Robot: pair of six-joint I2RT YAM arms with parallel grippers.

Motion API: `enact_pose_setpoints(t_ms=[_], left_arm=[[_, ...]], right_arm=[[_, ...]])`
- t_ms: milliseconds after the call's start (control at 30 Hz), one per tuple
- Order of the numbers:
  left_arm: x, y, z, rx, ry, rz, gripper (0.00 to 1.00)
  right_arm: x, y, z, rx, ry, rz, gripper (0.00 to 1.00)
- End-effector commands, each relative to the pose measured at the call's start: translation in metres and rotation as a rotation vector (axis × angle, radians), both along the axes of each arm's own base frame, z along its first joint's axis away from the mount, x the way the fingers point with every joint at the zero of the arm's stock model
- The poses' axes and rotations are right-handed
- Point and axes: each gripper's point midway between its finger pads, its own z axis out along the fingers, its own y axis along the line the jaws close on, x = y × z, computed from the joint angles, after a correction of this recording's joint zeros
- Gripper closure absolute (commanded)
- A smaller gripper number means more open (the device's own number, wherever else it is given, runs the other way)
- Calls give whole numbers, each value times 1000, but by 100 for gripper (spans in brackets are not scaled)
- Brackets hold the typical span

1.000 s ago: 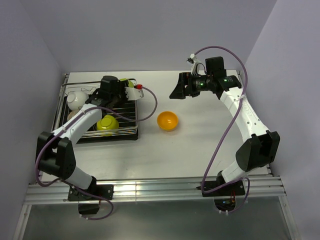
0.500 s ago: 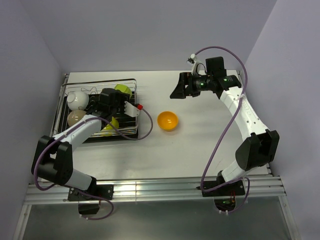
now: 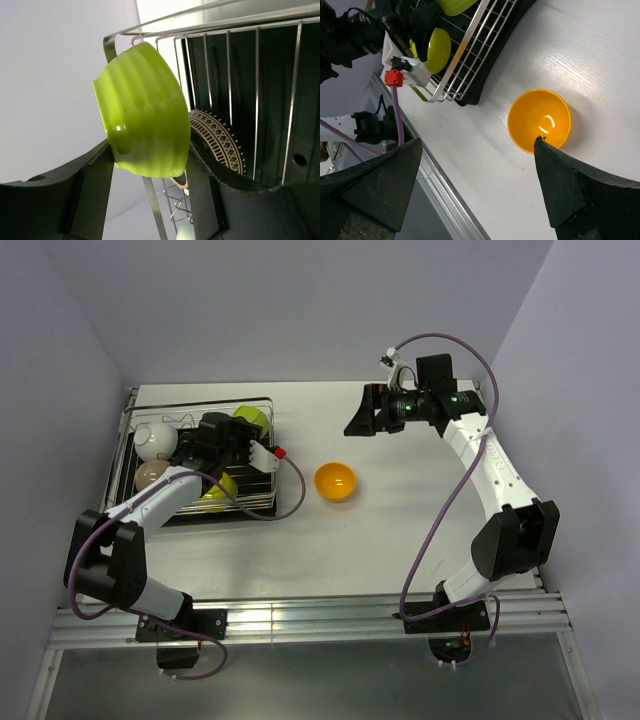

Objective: Load the bowls into the dish rack

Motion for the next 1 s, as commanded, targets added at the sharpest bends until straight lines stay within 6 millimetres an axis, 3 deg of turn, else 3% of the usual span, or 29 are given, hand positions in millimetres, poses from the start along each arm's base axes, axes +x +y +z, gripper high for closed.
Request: enact_pose_setpoints(t_ms=[0, 33, 67, 133, 267, 300, 367, 433, 700, 733, 967], left_arm=[[8, -7, 37, -33, -80, -84, 100], [2, -8, 33, -34, -42, -115, 100], [6, -3, 43, -29, -57, -111, 100], [1, -5, 44, -41, -18, -162, 100], [-4, 5, 67, -37, -71, -310, 100], [-2, 14, 66, -22, -83, -317, 100], [-9, 10, 67, 8, -103, -428, 100], [-7, 18, 73, 29, -117, -469, 100], [1, 15, 69, 171, -192, -712, 100], [-1, 15, 57, 174, -151, -733, 100], [8, 16, 39, 277, -166, -795, 100]], right_arm=[[0, -5, 2, 3, -14, 3, 0], [0, -5, 3, 3, -16, 4, 0], [0, -6, 2, 0, -13, 1, 0], [-1, -8, 2, 1, -9, -1, 0], [1, -9, 1, 2, -7, -6, 0], [1, -9, 0, 3, -5, -6, 0], [2, -8, 1, 8, -2, -6, 0], [4, -8, 1, 10, 3, -8, 0], [3, -9, -2, 6, 5, -12, 0], [3, -10, -3, 4, 9, -15, 0], [3, -13, -7, 3, 19, -16, 0]])
